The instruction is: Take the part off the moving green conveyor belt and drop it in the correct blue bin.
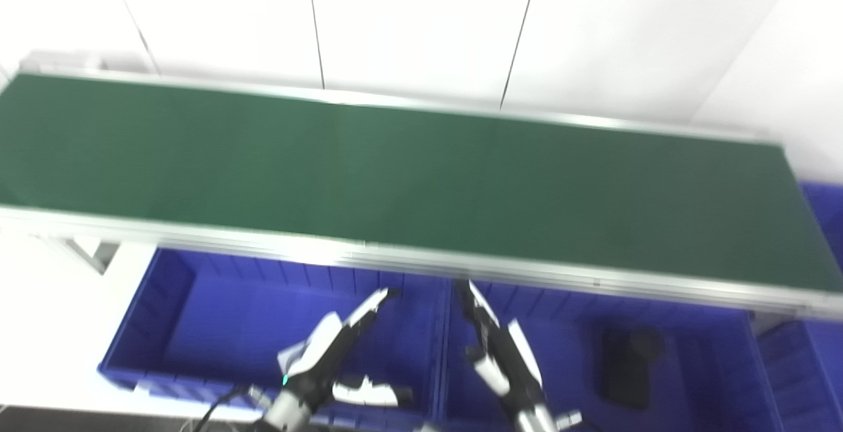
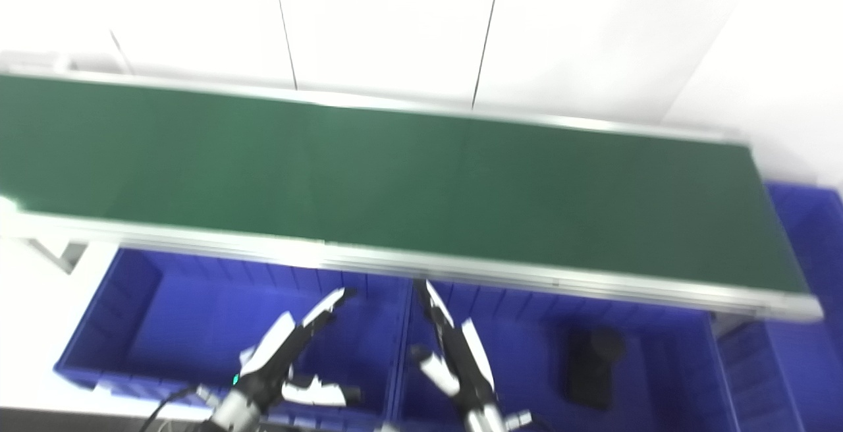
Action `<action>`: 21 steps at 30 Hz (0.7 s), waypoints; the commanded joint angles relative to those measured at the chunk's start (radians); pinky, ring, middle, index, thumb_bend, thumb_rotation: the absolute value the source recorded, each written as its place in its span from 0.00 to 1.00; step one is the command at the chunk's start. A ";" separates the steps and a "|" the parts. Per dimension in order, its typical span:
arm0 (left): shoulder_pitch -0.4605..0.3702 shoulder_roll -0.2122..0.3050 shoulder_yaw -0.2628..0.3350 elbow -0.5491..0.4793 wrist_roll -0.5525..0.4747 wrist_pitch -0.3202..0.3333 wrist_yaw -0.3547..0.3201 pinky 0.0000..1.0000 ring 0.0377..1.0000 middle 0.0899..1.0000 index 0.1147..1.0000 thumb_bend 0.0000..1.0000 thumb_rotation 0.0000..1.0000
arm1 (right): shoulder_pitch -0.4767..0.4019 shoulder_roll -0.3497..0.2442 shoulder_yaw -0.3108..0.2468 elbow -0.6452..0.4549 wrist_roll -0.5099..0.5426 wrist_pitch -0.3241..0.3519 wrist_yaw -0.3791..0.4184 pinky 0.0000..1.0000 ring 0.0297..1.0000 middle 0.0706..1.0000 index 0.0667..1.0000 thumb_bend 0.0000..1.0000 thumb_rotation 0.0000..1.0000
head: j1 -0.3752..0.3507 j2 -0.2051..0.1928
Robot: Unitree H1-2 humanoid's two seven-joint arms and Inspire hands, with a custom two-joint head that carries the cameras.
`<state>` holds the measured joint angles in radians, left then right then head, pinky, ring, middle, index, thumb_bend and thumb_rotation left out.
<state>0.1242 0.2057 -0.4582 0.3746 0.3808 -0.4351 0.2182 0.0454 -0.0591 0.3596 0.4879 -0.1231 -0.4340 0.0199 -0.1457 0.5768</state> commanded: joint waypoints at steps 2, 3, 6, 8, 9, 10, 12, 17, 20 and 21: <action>-0.025 0.005 -0.020 0.006 0.010 -0.035 0.048 0.86 0.95 0.98 0.96 0.87 0.60 | -0.018 -0.002 0.010 -0.003 0.010 -0.036 -0.009 0.95 0.98 0.97 0.96 1.00 0.95 | 0.017 -0.011; -0.027 0.003 -0.022 0.011 0.013 -0.035 0.052 0.85 0.95 0.98 0.96 0.88 0.59 | -0.020 -0.005 0.011 0.002 0.014 -0.036 -0.009 0.96 0.98 0.97 0.96 1.00 0.95 | 0.021 -0.015; -0.033 -0.001 -0.031 0.024 0.020 -0.034 0.061 0.84 0.95 0.98 0.96 0.88 0.60 | -0.024 -0.009 0.011 0.015 0.026 -0.036 -0.008 0.96 0.98 0.97 0.96 1.00 0.94 | 0.023 -0.027; -0.035 -0.002 -0.036 0.030 0.014 -0.034 0.064 0.84 0.94 0.98 0.96 0.88 0.59 | -0.025 -0.011 0.011 0.020 0.028 -0.036 -0.009 0.96 0.98 0.97 0.96 1.00 0.94 | 0.012 -0.037; -0.036 -0.001 -0.040 0.032 0.011 -0.034 0.066 0.84 0.94 0.98 0.96 0.88 0.58 | -0.025 -0.012 0.012 0.021 0.027 -0.036 -0.010 0.95 0.97 0.97 0.96 1.00 0.94 | 0.012 -0.037; -0.038 -0.001 -0.044 0.037 0.009 -0.035 0.069 0.84 0.95 0.98 0.96 0.87 0.57 | -0.025 -0.012 0.013 0.024 0.027 -0.036 -0.012 0.95 0.97 0.97 0.96 1.00 0.94 | 0.007 -0.043; -0.043 -0.001 -0.051 0.046 0.009 -0.035 0.076 0.84 0.95 0.98 0.96 0.87 0.57 | -0.028 -0.012 0.013 0.031 0.028 -0.036 -0.013 0.94 0.97 0.96 0.95 1.00 0.94 | 0.015 -0.046; -0.053 0.008 -0.079 0.050 -0.003 -0.035 0.090 0.85 0.95 0.97 0.95 0.89 0.60 | -0.035 -0.011 0.015 0.047 0.029 -0.036 -0.016 0.95 0.97 0.96 0.95 1.00 0.95 | 0.009 -0.054; -0.043 0.011 -0.080 0.022 -0.102 -0.035 0.052 0.87 0.96 0.98 0.96 0.89 0.57 | -0.034 -0.007 0.020 0.047 0.026 -0.036 -0.031 0.95 0.97 0.97 0.96 1.00 0.93 | -0.024 -0.063; -0.041 0.011 -0.079 0.014 -0.138 -0.035 0.037 0.89 0.96 0.99 0.96 0.89 0.56 | -0.034 -0.006 0.025 0.049 0.017 -0.036 -0.046 0.94 0.97 0.96 0.95 1.00 0.93 | -0.047 -0.070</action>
<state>0.0901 0.2064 -0.5368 0.4295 0.2913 -0.4361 0.2652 0.0236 -0.0759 0.3782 0.5555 -0.1043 -0.4340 -0.0026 -0.1929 0.5063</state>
